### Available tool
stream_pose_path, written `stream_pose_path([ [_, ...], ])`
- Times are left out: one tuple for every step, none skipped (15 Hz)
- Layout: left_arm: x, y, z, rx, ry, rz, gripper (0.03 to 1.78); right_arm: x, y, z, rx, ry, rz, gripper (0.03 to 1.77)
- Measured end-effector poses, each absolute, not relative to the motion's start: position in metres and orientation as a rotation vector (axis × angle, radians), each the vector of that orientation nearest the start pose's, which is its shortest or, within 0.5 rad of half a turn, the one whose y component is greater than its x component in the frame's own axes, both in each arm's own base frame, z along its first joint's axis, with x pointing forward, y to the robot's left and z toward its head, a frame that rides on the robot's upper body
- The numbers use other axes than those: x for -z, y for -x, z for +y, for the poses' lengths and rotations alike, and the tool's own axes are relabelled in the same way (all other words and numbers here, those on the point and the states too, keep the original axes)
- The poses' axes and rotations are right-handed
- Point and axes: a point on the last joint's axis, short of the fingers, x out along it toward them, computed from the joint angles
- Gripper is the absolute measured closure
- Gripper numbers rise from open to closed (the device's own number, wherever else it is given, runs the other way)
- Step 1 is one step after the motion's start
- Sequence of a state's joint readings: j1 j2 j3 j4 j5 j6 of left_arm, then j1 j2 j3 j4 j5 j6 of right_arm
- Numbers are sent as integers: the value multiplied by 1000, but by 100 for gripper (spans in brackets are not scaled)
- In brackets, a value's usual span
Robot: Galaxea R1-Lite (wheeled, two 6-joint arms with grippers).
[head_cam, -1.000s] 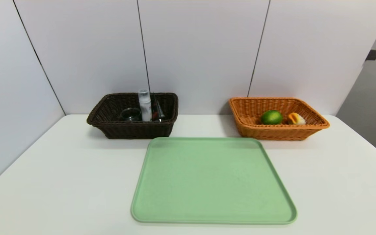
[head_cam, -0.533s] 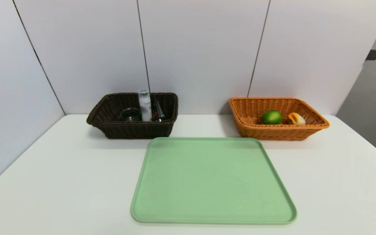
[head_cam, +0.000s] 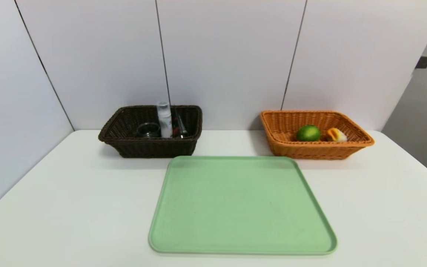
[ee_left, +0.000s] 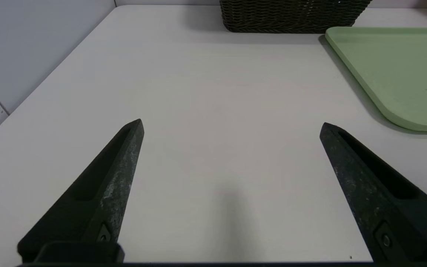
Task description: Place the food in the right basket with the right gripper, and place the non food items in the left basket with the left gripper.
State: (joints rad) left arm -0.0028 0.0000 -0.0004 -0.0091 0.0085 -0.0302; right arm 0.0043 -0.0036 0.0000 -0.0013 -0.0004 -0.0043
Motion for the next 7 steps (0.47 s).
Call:
stream_pose_path([
  [-77,23,0,-6,32,-10,12,-76,23,0,-3,4,-5,10],
  [-77,23,0,-7,33,-10,12,-76,23,0,-3,5,-6,10],
  [-77,23,0,-7,34,-10,12,-76,23,0,-3,4,-5,10],
  [-77,23,0,-7,35,-10,12,-76,23,0,-3,4,-5,10],
  [-77,23,0,-7,35,-10,12,-76,23,0,-3,3,-5,10],
  [-77,23,0,-7,35,-11,12,-76,23,0,-3,3,-6,10],
  [-77,23,0,-7,35,-11,12,-76,23,0,-3,3,-5,10],
])
